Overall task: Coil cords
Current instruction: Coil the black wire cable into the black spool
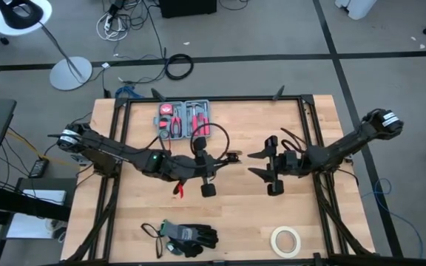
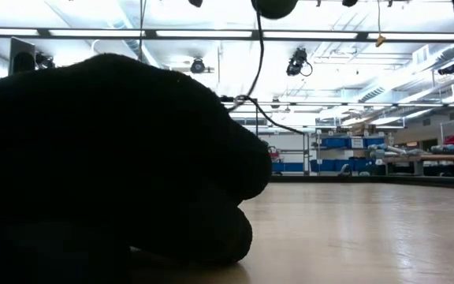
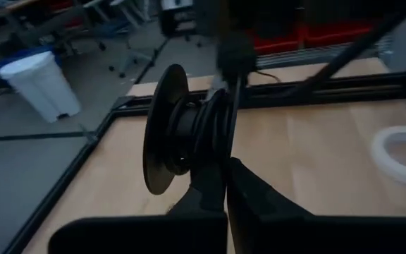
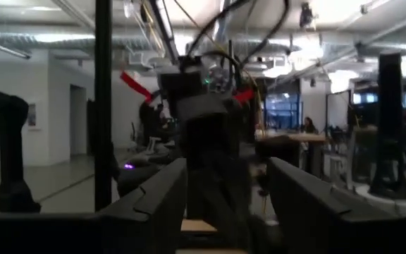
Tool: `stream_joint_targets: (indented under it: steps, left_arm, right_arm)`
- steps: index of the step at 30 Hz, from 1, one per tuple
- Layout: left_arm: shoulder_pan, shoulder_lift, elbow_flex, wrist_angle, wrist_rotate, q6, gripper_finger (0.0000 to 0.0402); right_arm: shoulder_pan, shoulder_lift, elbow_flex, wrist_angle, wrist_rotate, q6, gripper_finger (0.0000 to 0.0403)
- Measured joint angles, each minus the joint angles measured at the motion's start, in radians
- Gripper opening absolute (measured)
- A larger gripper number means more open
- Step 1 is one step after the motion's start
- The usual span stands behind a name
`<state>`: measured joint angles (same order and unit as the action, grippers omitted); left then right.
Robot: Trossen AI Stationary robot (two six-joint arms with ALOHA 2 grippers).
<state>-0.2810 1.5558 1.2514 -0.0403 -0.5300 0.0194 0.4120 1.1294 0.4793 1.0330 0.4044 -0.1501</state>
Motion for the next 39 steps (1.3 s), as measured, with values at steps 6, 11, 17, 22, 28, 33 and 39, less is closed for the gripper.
stream_joint_targets:
  steps: [6, 11, 17, 22, 28, 33, 39]
  left_arm:
    - [0.001, -0.001, 0.054, -0.098, 0.116, 0.030, 0.0000]
    - [0.005, -0.001, 0.110, -0.166, 0.250, 0.080, 0.0000]
    - [0.022, -0.001, 0.143, -0.151, 0.339, 0.135, 0.0000]
    - [0.043, -0.001, 0.144, -0.100, 0.362, 0.159, 0.0000]
    - [0.053, -0.001, 0.144, -0.025, 0.363, 0.174, 0.0000]
    - [0.053, -0.001, 0.144, -0.007, 0.360, 0.180, 0.0000]
    - [0.053, -0.001, 0.144, -0.001, 0.349, 0.179, 0.0000]
  right_arm:
    - [0.004, -0.099, 0.000, -0.305, 0.071, 0.095, 0.0188]
    - [-0.022, -0.117, 0.000, -0.463, -0.032, 0.179, 0.0176]
    - [-0.035, -0.079, 0.000, -0.499, -0.086, 0.209, 0.0167]
    - [-0.055, -0.003, 0.000, -0.477, -0.095, 0.225, 0.0166]
    - [-0.089, 0.087, 0.000, -0.342, -0.085, 0.193, 0.0167]
    - [-0.103, 0.156, 0.023, -0.311, -0.086, 0.152, 0.0164]
    - [-0.102, 0.221, 0.079, -0.307, -0.086, 0.110, 0.0152]
